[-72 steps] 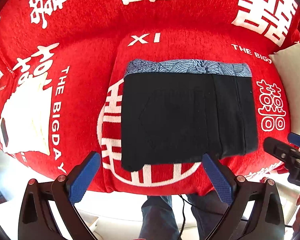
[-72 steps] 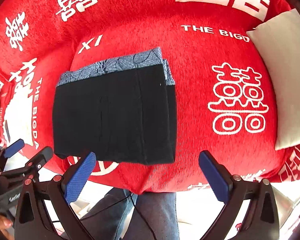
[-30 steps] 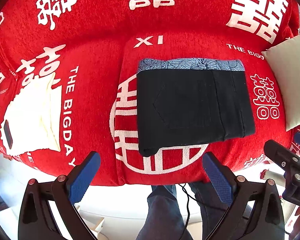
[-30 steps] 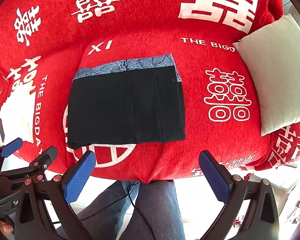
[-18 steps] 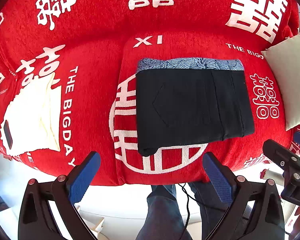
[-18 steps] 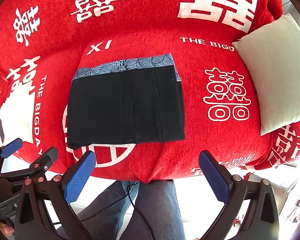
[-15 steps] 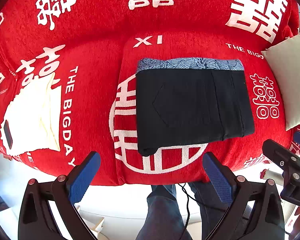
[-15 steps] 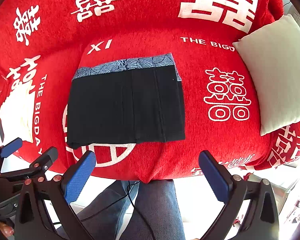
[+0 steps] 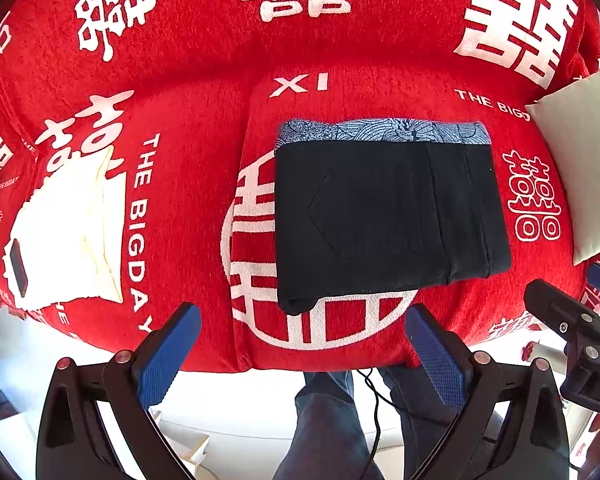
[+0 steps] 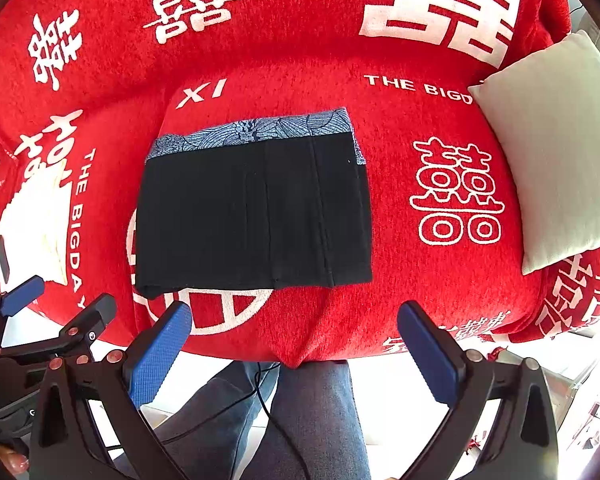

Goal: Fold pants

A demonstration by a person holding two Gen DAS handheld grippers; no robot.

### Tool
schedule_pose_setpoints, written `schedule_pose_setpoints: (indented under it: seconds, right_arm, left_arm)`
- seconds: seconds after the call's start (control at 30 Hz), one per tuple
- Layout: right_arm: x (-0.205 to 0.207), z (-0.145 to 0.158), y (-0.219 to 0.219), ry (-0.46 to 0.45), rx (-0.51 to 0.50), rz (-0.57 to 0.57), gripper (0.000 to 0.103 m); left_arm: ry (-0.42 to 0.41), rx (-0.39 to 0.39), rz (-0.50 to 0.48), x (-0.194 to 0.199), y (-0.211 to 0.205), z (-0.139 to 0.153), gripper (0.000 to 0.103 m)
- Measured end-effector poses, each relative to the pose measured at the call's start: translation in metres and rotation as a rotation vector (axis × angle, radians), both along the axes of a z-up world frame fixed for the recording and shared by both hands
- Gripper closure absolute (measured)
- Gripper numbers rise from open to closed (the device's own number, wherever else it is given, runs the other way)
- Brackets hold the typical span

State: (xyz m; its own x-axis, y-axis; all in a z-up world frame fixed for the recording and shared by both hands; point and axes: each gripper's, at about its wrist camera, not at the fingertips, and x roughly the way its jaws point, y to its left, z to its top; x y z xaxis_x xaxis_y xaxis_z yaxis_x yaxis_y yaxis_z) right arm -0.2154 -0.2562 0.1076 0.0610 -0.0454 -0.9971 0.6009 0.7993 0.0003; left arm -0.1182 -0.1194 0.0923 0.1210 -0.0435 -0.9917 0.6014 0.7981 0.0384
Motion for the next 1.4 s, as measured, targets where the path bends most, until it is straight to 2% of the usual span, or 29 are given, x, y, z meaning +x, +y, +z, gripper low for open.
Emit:
schedule_pose_setpoints:
  seconds: [0.77,1.2,1.4]
  right_arm:
    - [0.0007,-0.0023,-0.0024,0.001,0.001,-0.002,0.000]
    - [0.0064,-0.0027,0.0018,0.001,-0.013,0.020,0.000]
    - [0.0069,-0.0035,0.0029,0.003,-0.012,0.023,0.000]
  left_arm:
    - [-0.008,0.002,-0.006,-0.0003,-0.0019,-0.0001,0.001]
    - [0.013,-0.021,0.043,0.0061,0.0039,-0.0035,0.001]
    - [-0.016,-0.032,0.018,0.0037,0.0009,0.0002,0.001]
